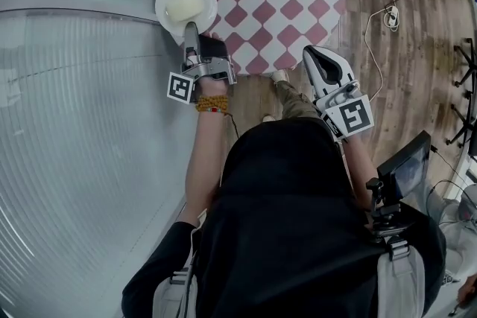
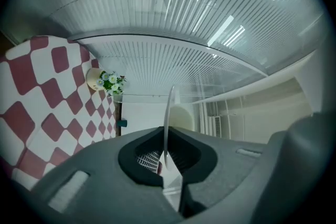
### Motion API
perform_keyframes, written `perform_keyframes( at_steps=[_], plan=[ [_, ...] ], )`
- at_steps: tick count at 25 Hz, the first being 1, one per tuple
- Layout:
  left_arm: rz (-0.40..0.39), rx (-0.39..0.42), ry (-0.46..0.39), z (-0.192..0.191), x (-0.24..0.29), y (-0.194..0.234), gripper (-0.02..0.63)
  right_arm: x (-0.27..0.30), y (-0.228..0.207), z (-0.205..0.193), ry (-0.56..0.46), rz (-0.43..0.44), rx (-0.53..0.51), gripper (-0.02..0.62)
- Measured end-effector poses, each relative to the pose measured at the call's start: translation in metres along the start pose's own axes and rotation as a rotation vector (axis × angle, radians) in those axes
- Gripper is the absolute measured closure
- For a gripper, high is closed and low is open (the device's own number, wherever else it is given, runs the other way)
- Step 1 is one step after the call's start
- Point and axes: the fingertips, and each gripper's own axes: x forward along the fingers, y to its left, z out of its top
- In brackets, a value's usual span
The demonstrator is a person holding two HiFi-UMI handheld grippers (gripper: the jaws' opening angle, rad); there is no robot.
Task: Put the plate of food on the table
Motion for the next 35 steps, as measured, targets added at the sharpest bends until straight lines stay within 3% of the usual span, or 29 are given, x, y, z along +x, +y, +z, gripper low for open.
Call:
perform_keyframes(
  at_steps=[7, 18, 26, 31, 35],
  plan=[
    [0.127, -0.012, 0.008, -0.012, 0.013, 0.070, 0.589, 0.005, -0.039, -0.012, 0.021, -0.045, 0.010, 0.581],
    [0.219, -0.047, 0.015, -0.051, 0.056, 0.149, 0.589, 0.021, -0.103, -0.034, 0.078, -0.103, 0.009, 0.581],
    [0.305, -0.026, 0.015, -0.053, 0.058, 0.189, 0.589, 0.022, -0.114, -0.043, 0.112, -0.111, 0.018, 0.581],
    [0.402, -0.064, 0.003, -0.061, 0.048, 0.228, 0.589, 0.022, -0.122, -0.053, 0.135, -0.121, 0.033, 0.581],
    [0.438, -0.012, 0.035, -0.068, 0.052, 0.239, 0.589, 0.019, -0.132, -0.062, 0.164, -0.135, 0.055, 0.581]
  ],
)
